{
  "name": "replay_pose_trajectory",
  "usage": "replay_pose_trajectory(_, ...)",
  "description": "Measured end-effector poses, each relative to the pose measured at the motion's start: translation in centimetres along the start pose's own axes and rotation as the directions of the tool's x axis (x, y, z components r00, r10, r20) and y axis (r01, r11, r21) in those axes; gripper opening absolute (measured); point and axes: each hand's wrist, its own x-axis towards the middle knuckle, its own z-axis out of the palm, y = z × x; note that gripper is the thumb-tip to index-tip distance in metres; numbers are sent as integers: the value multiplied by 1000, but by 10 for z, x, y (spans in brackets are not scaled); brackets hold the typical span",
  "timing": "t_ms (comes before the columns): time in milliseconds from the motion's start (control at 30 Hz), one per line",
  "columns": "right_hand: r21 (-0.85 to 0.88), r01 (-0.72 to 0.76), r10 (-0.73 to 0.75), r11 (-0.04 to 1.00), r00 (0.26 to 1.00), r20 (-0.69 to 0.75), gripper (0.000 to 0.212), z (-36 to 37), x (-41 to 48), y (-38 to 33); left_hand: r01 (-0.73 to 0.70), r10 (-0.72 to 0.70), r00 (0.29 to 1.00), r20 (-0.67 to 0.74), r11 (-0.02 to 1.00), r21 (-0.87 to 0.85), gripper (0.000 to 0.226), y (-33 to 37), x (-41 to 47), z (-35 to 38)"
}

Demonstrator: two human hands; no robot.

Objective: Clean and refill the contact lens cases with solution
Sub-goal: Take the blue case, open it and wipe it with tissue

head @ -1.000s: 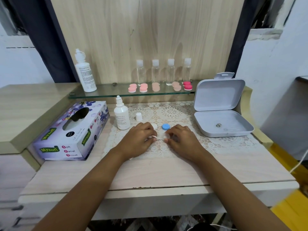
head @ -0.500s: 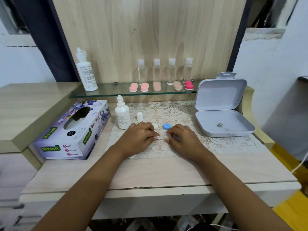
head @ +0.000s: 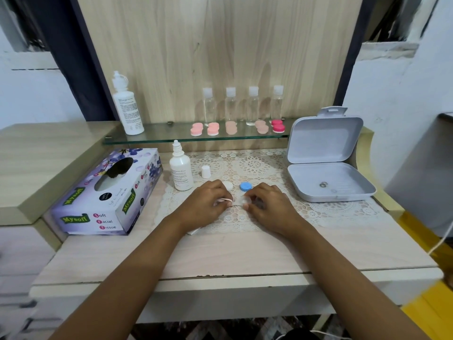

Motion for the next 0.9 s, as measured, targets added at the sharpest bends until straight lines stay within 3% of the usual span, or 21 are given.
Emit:
replay_pose_trajectory(200,-21,-21,22,1000,1000,16,25,-1,-1,-1,230,-258,966,-21,893,-386,8,1,-3,-7)
replay_pose_trajectory(333,-14,-36,37,999,999,24,30,-1,-1,-2,238,-312,949,-47,806,-541,11,9,-4,-12)
replay_pose_trajectory(467,38,-40,40,998,999,-1,38,-1,-1,-3,221,-343,934,-105,781,-584,11,10,-4,-13)
replay_pose_trajectory(600,214,11,23,977,987,-157,34,-2,-2,-4,196,-396,904,-160,718,-667,7,13,-1,-13)
replay_pose_trajectory(700,248,96,-35,964,970,-239,34,-3,-3,-8,147,-368,910,-191,717,-682,1,20,1,-12)
replay_pose_trajectory(800,310,153,-78,938,967,-241,27,-6,-6,-13,126,-358,913,-196,704,-699,6,26,2,-10)
replay_pose_trajectory(900,480,140,-63,866,983,-172,15,-6,-7,-18,136,-347,927,-142,664,-736,10,33,1,-8)
